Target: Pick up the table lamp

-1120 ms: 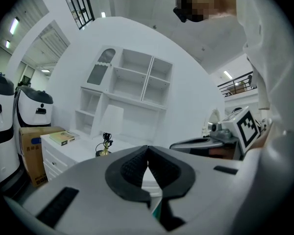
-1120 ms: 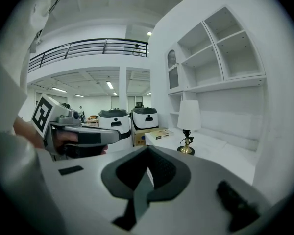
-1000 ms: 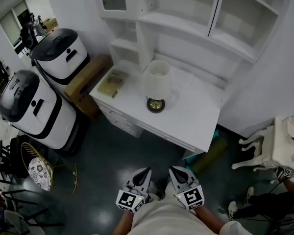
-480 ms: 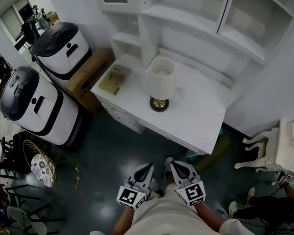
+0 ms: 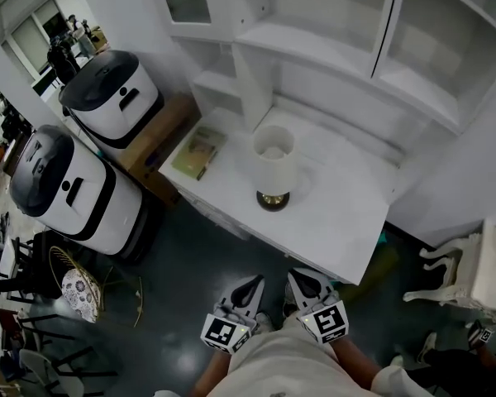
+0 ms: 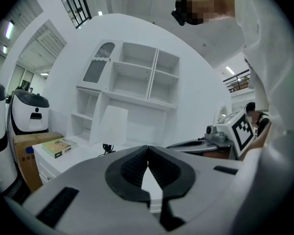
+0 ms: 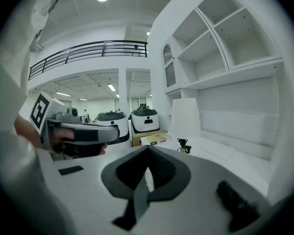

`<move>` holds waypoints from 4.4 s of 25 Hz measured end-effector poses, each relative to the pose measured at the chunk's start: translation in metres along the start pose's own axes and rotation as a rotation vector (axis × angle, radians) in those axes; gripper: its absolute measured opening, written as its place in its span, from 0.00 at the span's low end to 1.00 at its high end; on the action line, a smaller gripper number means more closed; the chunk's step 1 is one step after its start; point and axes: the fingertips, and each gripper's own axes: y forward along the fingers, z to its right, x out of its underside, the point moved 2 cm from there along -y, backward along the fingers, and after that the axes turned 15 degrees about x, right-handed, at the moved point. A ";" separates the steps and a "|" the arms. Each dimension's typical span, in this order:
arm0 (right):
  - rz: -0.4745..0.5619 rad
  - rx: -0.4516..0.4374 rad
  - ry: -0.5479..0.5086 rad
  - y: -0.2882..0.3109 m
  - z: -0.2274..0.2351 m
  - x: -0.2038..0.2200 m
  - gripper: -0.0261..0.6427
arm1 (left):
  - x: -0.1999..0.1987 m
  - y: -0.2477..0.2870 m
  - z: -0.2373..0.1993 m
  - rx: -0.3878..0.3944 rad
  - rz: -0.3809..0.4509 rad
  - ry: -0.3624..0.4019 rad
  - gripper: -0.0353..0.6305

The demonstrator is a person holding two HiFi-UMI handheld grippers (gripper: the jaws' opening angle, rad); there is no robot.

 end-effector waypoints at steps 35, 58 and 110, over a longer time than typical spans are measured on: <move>-0.028 -0.070 0.031 0.116 0.047 -0.004 0.06 | -0.019 0.079 -0.101 -0.021 -0.034 -0.015 0.07; -0.048 0.090 0.002 0.190 0.042 0.042 0.21 | 0.013 0.069 -0.151 0.094 -0.086 -0.043 0.07; 0.034 0.291 -0.025 0.349 0.107 0.081 0.52 | 0.063 0.043 -0.177 0.072 -0.144 -0.107 0.07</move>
